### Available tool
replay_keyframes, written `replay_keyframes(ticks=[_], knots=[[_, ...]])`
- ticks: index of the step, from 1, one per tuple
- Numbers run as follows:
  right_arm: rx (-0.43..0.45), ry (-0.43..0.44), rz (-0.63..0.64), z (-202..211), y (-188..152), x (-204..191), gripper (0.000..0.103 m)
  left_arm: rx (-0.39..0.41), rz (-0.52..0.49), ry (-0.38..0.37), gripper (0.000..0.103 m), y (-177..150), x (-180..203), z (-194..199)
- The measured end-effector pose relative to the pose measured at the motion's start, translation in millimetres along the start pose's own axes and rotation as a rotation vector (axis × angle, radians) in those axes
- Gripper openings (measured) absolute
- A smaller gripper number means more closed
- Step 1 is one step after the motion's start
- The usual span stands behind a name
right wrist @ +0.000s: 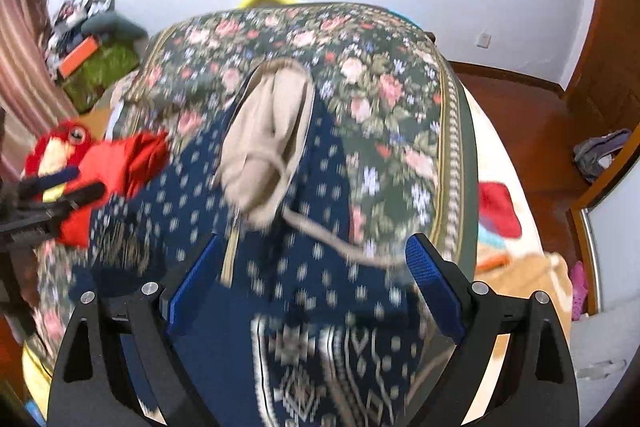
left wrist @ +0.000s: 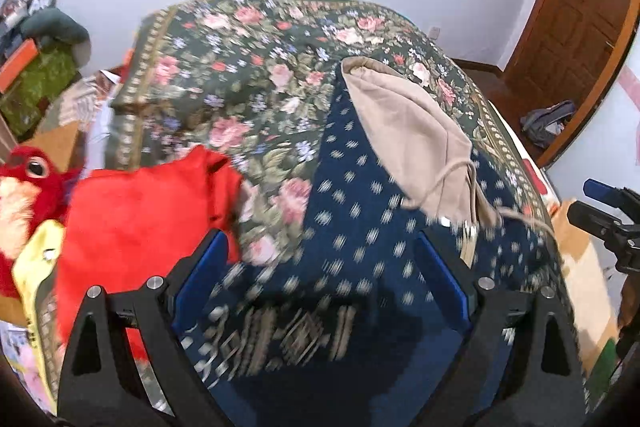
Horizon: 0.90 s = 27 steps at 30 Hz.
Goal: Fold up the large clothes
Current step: 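Grasp the hoodie edge by the beige hood with the right gripper while the left gripper grasps beside it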
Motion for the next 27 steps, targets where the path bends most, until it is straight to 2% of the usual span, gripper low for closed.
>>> replay_keyframes(ticks=[3,7,11,14,15,16,18,20,22,23,24,27], knots=[[0.009,-0.024,-0.016,-23.6,17.9,6.2,0.091,-0.045,0.044,-0.026,0.094,16.3,5.2,-31.6],[-0.049,-0.009,-0.099,-60.4,23.9,16.8,0.091,-0.104,0.121,-0.060,0.094,32.2,8.8,-73.2],[-0.115,0.048,-0.181,-99.4,19.5,21.9,0.090,-0.163,0.219,-0.077,0.094,40.4,8.7,-111.1],[-0.137,0.038,-0.220,-116.9,16.7,28.3,0.090,-0.183,0.246,-0.052,0.094,40.4,8.0,-130.7],[-0.140,0.026,-0.231,-122.3,16.1,31.2,0.085,-0.186,0.244,-0.044,0.092,40.4,7.9,-134.4],[-0.140,0.024,-0.237,-124.9,16.8,32.1,0.075,-0.191,0.241,-0.036,0.081,39.6,7.7,-139.1],[-0.144,0.054,-0.287,-132.8,16.1,38.2,0.057,-0.194,0.247,-0.091,0.063,37.9,8.9,-144.3],[-0.118,0.048,-0.327,-132.1,17.0,42.2,0.048,-0.171,0.275,-0.124,0.052,36.4,8.6,-142.8],[-0.116,0.062,-0.314,-131.8,18.2,37.3,0.013,-0.160,0.271,-0.138,0.030,36.1,11.1,-139.2],[-0.127,0.066,-0.303,-130.8,17.8,32.6,0.011,-0.153,0.259,-0.131,0.025,36.2,13.1,-136.1],[-0.124,0.053,-0.276,-127.5,18.2,27.9,0.010,-0.143,0.241,-0.121,0.013,36.6,15.0,-132.0],[-0.118,0.060,-0.224,-113.9,17.2,20.1,0.009,-0.121,0.199,-0.119,0.010,36.5,19.0,-113.7]])
Point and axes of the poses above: each gripper's, at about its wrist camera, not at the fingertips, and z roughly against the way its jaws point, x to its right, y to its top, the point moved 4 cm from there along -z, roughly the way its jaws point, and after that the axes turned 1 degree about y, right-handed, at the moved point
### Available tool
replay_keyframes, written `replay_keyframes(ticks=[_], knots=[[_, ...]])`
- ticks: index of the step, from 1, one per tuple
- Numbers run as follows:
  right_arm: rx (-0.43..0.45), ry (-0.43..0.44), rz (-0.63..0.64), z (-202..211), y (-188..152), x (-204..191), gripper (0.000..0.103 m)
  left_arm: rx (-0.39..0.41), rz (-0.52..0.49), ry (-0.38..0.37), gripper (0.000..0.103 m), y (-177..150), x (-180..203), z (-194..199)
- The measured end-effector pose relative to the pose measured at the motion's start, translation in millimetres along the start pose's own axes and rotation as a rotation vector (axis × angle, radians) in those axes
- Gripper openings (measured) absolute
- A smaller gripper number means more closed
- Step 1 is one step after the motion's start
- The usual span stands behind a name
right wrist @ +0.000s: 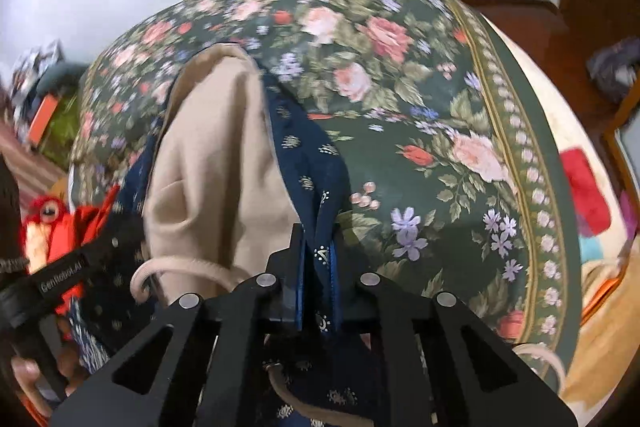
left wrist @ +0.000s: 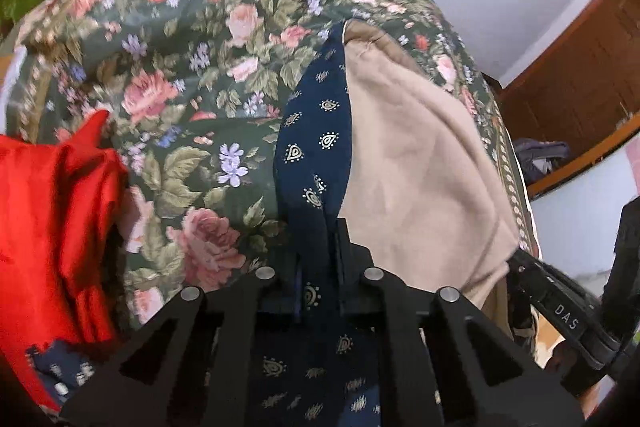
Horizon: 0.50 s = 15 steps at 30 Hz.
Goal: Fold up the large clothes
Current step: 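Grasp the hoodie edge by the beige hood with the right gripper while the left gripper grasps beside it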
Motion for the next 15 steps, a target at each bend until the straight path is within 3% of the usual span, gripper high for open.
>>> replay_keyframes(ticks=[5,10,15], knots=[[0.047,0.030,0.033,46.3,-8.2,-3.4,0.008,0.053,-0.059,-0.057,0.010,-8.8,4.7,55.1],[0.086,0.047,0.112,101.6,-32.0,-16.6,0.008,0.080,-0.145,-0.067,0.010,-30.0,13.1,105.5],[0.082,0.070,0.184,139.5,-70.7,-29.1,0.008,0.080,-0.245,-0.076,0.010,-76.8,22.8,151.3]])
Point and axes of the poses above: each gripper's, at about its wrist camera, not at the fingertips, and z roughly against the way its jaws point, x to its right, y to its top, the point moved 4 cm from there along -z, roughly the way its jaws point, and after that the axes turned 1 degree about y, right-handed, at the moved point
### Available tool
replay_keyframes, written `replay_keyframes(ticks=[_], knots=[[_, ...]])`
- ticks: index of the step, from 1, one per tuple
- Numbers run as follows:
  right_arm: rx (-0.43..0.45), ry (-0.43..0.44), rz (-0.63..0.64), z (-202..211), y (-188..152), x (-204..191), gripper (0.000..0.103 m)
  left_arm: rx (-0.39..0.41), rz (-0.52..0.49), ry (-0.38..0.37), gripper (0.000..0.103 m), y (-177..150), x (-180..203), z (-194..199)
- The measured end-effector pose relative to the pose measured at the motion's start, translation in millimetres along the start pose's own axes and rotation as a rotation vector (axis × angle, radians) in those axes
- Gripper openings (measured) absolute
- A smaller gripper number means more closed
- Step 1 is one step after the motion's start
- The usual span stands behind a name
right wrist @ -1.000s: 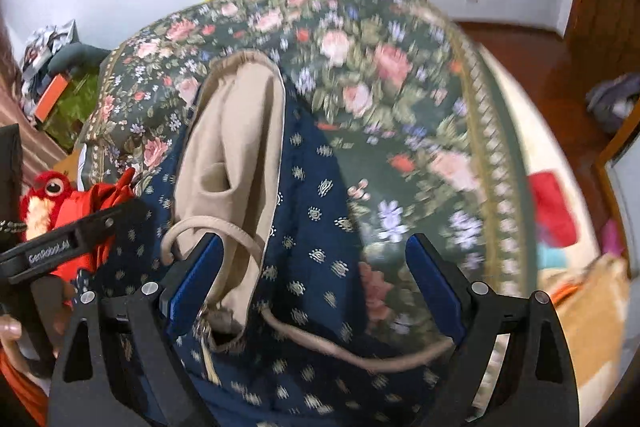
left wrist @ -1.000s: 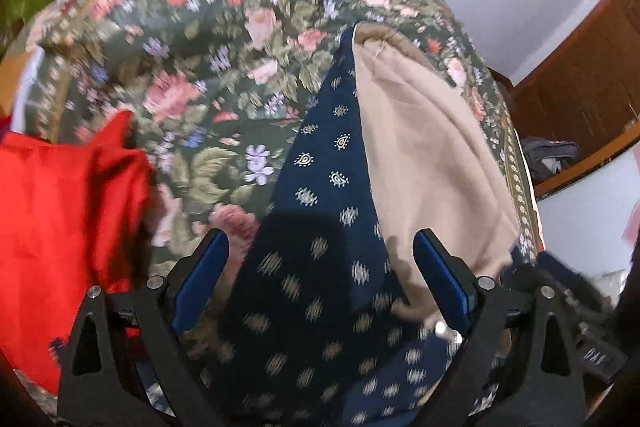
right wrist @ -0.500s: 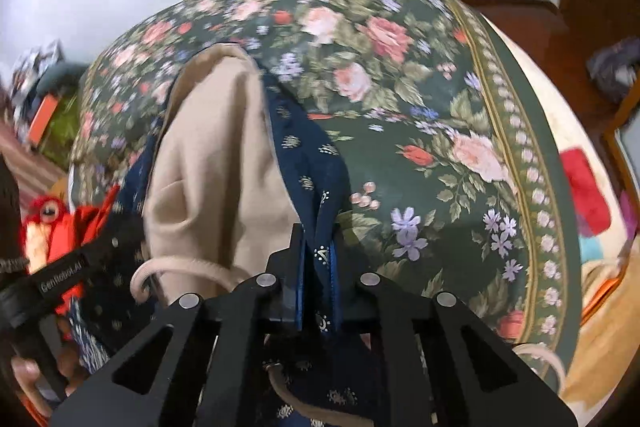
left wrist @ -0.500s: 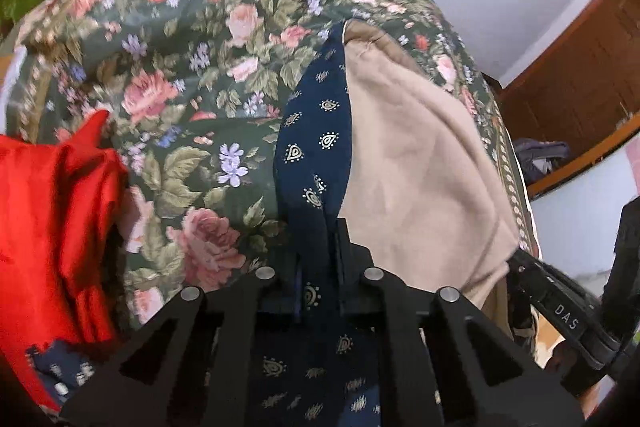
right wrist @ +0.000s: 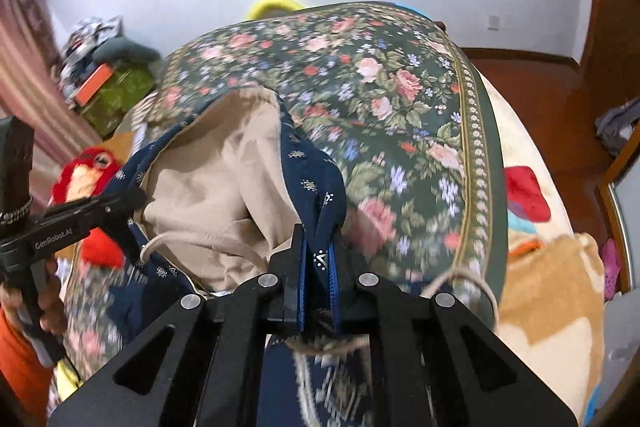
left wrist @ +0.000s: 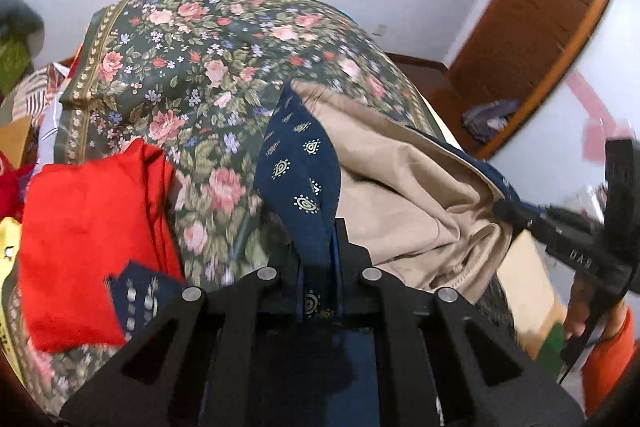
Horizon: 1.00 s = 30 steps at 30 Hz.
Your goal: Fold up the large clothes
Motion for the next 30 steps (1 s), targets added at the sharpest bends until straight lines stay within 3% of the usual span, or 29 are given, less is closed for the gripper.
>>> replay_keyframes(ticks=[5,11,17,19,20,22,23,26,30], knots=[[-0.033,-0.002,0.048,17.1,-39.0,-12.9,0.008,-0.030,-0.066,0.029,0.010,-48.7,10.6,17.2],[-0.084,-0.016,0.026,15.1,-78.3,-3.7,0.009,-0.111,-0.036,0.037,0.013,-101.6,2.0,10.1],[-0.121,-0.055,-0.026,10.8,-104.5,9.1,0.012,-0.161,-0.038,0.114,0.035,-141.4,-4.1,-2.1],[-0.127,-0.064,-0.021,12.4,-108.8,8.7,0.016,-0.161,-0.050,0.139,0.048,-148.6,-5.8,-1.9],[-0.137,-0.076,-0.018,12.9,-109.8,9.0,0.020,-0.163,-0.061,0.159,0.049,-151.7,-6.1,-1.3],[-0.154,-0.093,-0.019,14.7,-112.8,9.3,0.043,-0.171,-0.081,0.189,0.049,-155.9,-6.9,0.8],[-0.152,-0.097,-0.020,17.4,-112.7,9.1,0.047,-0.171,-0.089,0.204,0.049,-155.9,-6.6,3.6],[-0.124,-0.093,-0.004,27.9,-108.1,5.1,0.048,-0.131,-0.107,0.208,0.049,-148.5,-3.1,16.4],[-0.083,-0.077,0.008,35.5,-94.8,-1.4,0.049,-0.057,-0.108,0.188,0.061,-128.6,4.4,33.3]])
Point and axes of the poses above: each gripper's, at about its wrist camera, not at the fingertips, and z roughly against the way its jaws point, x to its right, y to its top, the point moved 4 cm from there along -z, roughly the way its jaws point, and after that the axes turned 1 degree about y, right-handed, at the moved point
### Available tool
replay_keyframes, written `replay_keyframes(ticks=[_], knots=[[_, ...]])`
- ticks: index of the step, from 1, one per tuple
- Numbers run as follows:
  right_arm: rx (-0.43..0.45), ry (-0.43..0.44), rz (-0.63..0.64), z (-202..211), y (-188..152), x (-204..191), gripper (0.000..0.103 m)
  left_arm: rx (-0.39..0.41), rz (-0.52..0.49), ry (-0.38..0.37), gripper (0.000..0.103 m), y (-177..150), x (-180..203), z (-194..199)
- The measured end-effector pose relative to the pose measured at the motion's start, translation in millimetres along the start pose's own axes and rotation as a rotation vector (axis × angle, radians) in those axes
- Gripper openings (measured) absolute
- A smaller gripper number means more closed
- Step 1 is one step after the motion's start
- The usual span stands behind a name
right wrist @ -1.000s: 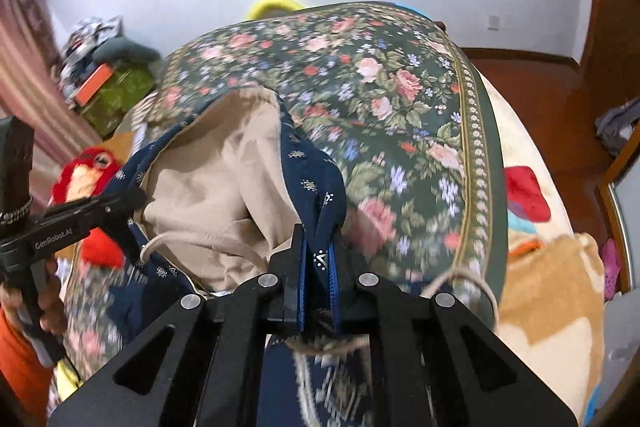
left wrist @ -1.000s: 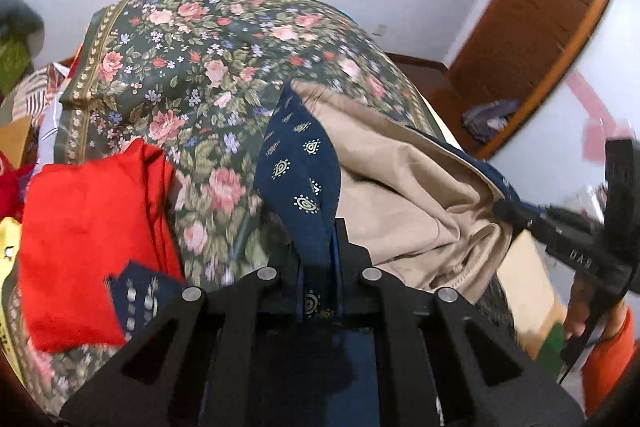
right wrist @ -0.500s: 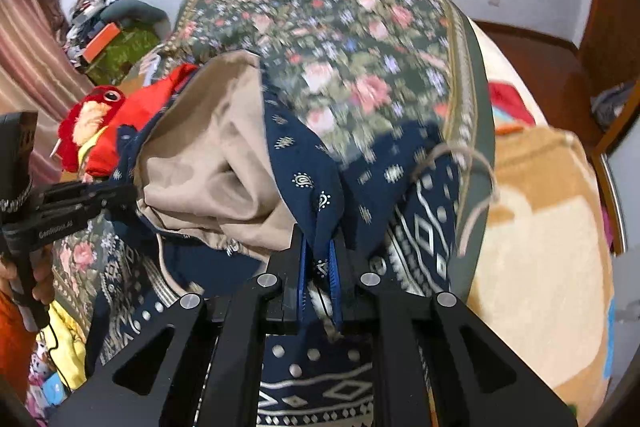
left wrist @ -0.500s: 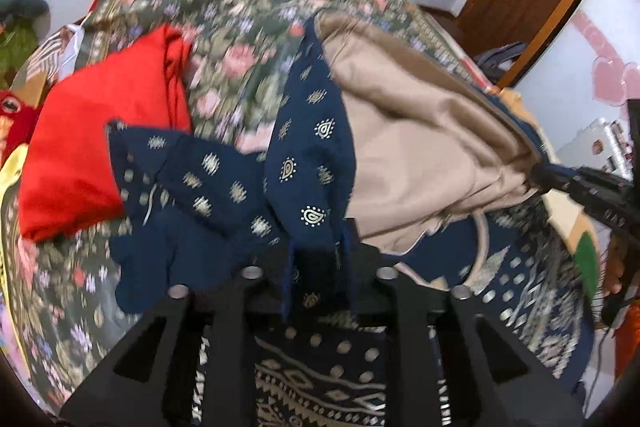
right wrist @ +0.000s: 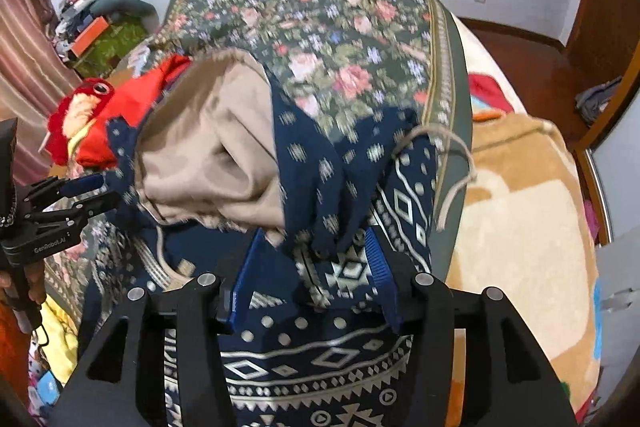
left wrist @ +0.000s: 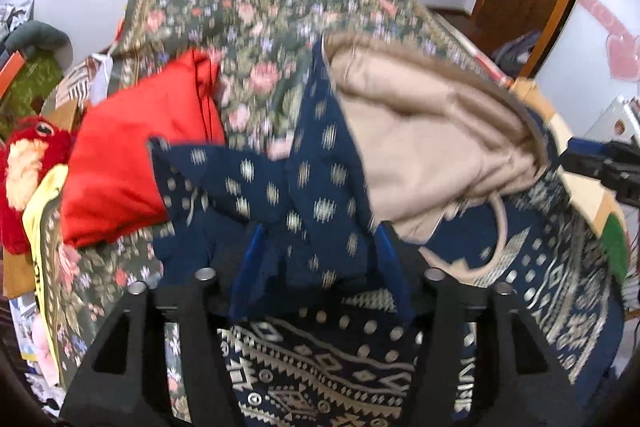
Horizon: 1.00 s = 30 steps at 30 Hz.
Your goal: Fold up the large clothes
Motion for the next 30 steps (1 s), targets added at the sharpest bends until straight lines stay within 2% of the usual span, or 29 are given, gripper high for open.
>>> replay_keyframes(ticks=[3,8,14,16,21,23,25,26,28,30], knots=[[0.040,0.011,0.017,3.0,15.6,-6.0,0.049,0.050,0.016,-0.024,0.063,20.0,-0.2,7.1],[0.065,0.027,0.029,-10.6,43.8,-11.6,0.054,0.078,0.037,-0.039,0.063,52.2,-1.8,-2.6],[0.034,0.042,0.041,-47.8,62.7,-11.7,0.056,0.051,0.054,-0.049,0.063,73.4,-6.0,-37.6],[0.016,0.057,0.024,-61.3,65.5,-8.2,0.056,0.024,0.062,-0.057,0.063,77.6,-6.5,-54.3],[-0.027,0.090,-0.029,-94.5,70.0,0.7,0.056,0.019,0.096,-0.079,0.063,87.9,-10.5,-87.9],[-0.021,0.099,-0.039,-99.2,72.0,2.7,0.052,0.019,0.115,-0.106,0.062,90.6,-11.6,-95.6],[-0.024,0.105,-0.038,-102.6,74.3,3.0,0.033,0.021,0.126,-0.125,0.047,93.1,-12.4,-100.7],[-0.031,0.111,-0.039,-104.6,74.2,2.5,0.029,0.016,0.128,-0.133,0.042,94.0,-12.4,-104.0],[-0.044,0.122,-0.043,-107.5,74.5,2.9,0.013,0.006,0.129,-0.147,0.020,94.0,-12.2,-107.6],[-0.053,0.136,-0.049,-106.6,73.7,1.8,0.011,0.016,0.119,-0.172,0.009,93.5,-9.8,-106.2]])
Point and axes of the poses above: each gripper's, at about its wrist camera, not at the fingertips, and z roughly against the way its jaws point, x to its right, y to its top, the point moved 4 cm from there along -z, roughly the way its jaws point, and after that the axes turned 1 degree about y, right-handed, at the moved point
